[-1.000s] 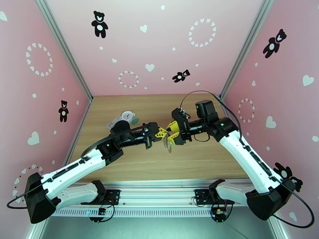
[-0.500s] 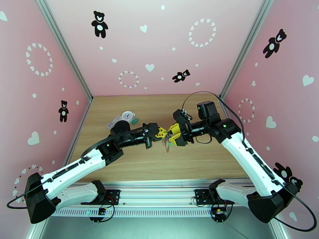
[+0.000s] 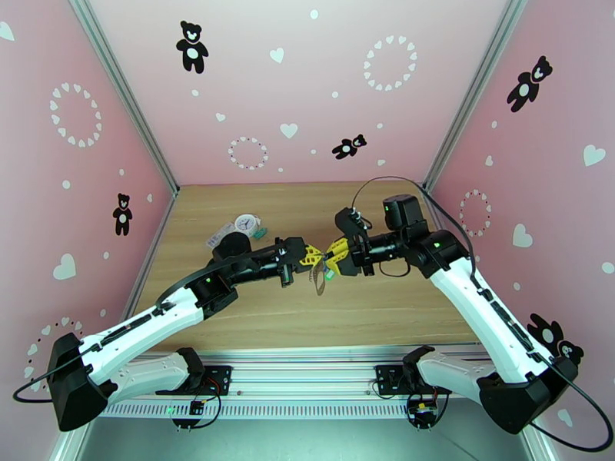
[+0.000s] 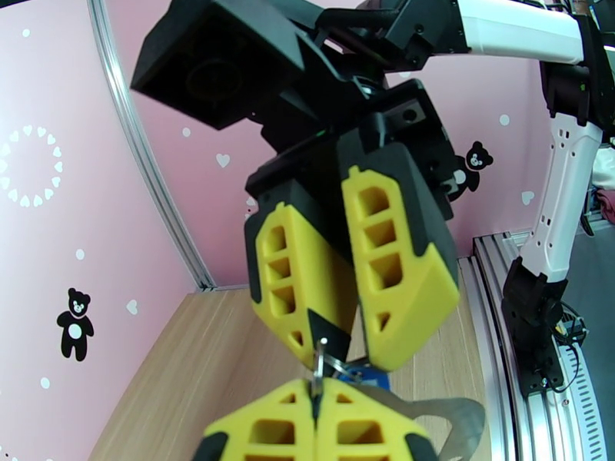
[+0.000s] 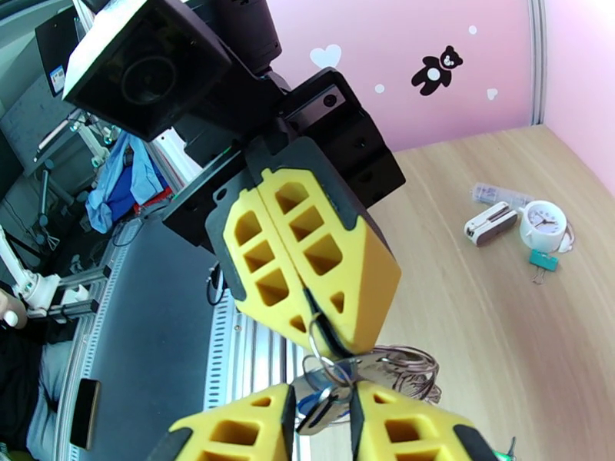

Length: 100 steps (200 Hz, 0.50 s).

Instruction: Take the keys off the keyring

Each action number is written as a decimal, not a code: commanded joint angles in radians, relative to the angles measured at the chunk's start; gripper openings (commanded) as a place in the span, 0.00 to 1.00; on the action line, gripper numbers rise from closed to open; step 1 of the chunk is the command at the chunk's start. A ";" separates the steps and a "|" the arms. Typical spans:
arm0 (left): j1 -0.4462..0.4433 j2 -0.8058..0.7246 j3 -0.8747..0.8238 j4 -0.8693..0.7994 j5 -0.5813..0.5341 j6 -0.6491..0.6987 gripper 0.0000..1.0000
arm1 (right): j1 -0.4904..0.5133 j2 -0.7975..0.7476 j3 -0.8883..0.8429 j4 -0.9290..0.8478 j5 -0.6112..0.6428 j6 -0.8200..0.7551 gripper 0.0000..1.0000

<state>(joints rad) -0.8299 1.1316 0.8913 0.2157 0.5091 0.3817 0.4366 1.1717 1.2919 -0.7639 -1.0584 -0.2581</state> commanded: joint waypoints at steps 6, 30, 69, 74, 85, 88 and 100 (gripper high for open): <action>0.006 0.009 0.031 0.001 -0.022 0.014 0.00 | 0.003 -0.024 0.022 0.028 0.003 0.050 0.25; 0.006 0.013 0.034 -0.002 -0.019 0.014 0.00 | 0.002 -0.014 0.032 0.035 -0.010 0.067 0.26; 0.006 0.013 0.034 0.001 -0.017 0.013 0.00 | 0.002 0.029 0.057 0.039 -0.054 0.098 0.28; 0.006 0.013 0.034 0.001 -0.017 0.013 0.00 | 0.003 0.037 0.060 0.029 -0.058 0.094 0.28; 0.007 0.013 0.034 0.001 -0.023 0.014 0.00 | 0.002 0.046 0.065 0.017 -0.057 0.088 0.27; 0.007 0.014 0.034 0.001 -0.024 0.015 0.00 | 0.002 0.046 0.065 0.016 -0.055 0.088 0.26; 0.007 0.010 0.032 -0.002 -0.031 0.018 0.00 | 0.002 0.043 0.067 0.006 -0.047 0.082 0.25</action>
<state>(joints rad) -0.8299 1.1347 0.8917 0.2157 0.5087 0.3820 0.4374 1.2053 1.3273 -0.7395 -1.0859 -0.1814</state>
